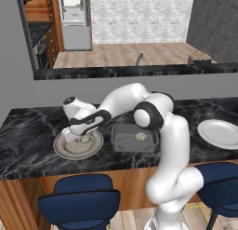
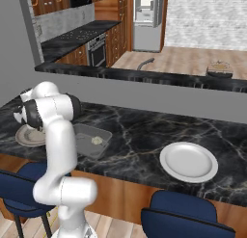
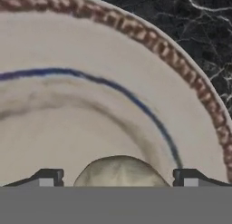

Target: Place two dumplings into each of the tupperware containers and then place the containers in the fridge.

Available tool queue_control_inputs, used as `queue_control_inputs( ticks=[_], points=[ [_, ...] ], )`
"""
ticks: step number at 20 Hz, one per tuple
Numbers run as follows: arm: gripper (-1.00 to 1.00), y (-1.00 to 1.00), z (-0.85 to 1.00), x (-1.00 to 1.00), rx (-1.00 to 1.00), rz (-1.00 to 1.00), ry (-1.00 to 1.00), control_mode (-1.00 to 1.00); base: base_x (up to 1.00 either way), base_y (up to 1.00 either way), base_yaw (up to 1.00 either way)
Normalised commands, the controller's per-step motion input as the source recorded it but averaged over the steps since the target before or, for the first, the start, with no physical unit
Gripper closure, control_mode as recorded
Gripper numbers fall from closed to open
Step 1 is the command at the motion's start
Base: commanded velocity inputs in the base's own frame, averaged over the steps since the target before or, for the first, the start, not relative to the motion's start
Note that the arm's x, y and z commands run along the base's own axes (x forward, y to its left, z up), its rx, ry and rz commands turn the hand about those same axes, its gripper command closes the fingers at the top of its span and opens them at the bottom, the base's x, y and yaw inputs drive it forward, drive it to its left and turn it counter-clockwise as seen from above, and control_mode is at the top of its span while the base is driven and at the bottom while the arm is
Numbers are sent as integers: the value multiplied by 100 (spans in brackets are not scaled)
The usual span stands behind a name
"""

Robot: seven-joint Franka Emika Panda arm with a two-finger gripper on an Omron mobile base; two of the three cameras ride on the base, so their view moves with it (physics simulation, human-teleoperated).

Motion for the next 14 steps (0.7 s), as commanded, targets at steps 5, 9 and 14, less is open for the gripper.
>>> queue_control_inputs(
  ticks=[5,9,14],
  points=[
    [-100,0,-29,2,-1,0,0,-100,0,0,0],
    [-100,-9,-57,-7,-4,0,0,-100,0,0,0],
    [-100,-65,-58,-26,-1,0,0,-100,0,0,0]
  ],
)
